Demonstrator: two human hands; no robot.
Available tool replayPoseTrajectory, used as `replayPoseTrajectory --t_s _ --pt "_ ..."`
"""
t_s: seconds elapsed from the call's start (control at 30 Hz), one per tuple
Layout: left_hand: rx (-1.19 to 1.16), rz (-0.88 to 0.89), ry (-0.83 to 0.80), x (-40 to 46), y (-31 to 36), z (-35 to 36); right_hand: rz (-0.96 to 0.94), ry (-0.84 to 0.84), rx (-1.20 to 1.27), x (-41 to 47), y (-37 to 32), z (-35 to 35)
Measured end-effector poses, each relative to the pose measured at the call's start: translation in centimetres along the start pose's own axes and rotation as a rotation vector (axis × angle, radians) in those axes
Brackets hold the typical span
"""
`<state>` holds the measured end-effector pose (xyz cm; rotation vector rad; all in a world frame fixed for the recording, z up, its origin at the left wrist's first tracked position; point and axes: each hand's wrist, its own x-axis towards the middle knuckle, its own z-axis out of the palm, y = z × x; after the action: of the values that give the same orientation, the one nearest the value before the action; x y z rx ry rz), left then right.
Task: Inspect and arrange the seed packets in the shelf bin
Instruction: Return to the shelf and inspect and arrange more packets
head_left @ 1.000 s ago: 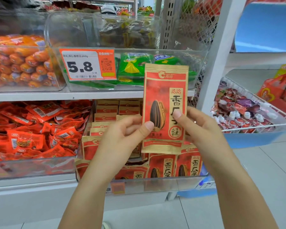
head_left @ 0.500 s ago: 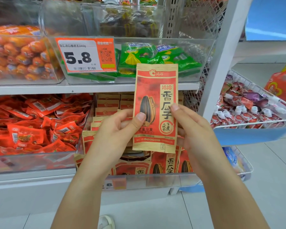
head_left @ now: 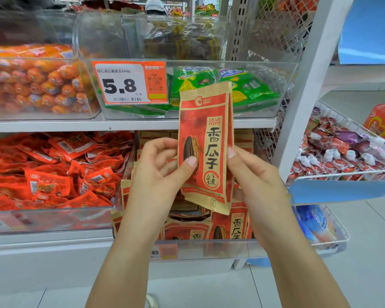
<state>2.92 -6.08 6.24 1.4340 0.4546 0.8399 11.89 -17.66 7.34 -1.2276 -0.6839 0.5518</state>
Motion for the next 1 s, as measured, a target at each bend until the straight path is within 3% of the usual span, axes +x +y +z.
replayPoseTrajectory --t_s 0.13,0.27,0.5,0.7,1.0 --pt "-0.049 0.03 0.058 -0.1 0.1 0.2 -0.057 -0.03 -0.018 -0.1 -0.1 0.4" --pt "-0.081 -0.041 -0.063 -0.5 0.4 0.6 -0.1 -0.007 -0.03 0.0 -0.1 0.9" --pt "-0.093 -0.004 -0.065 -0.8 0.8 0.9 -0.185 -0.032 -0.14 0.0 0.0 1.0" --pt "0.054 0.002 -0.22 -1.1 0.4 0.9 -0.147 0.113 -0.048 0.6 -0.3 0.2" --pt "0.028 -0.053 -0.289 -1.4 0.5 1.7 -0.082 0.114 0.103 0.7 -0.6 -0.9"
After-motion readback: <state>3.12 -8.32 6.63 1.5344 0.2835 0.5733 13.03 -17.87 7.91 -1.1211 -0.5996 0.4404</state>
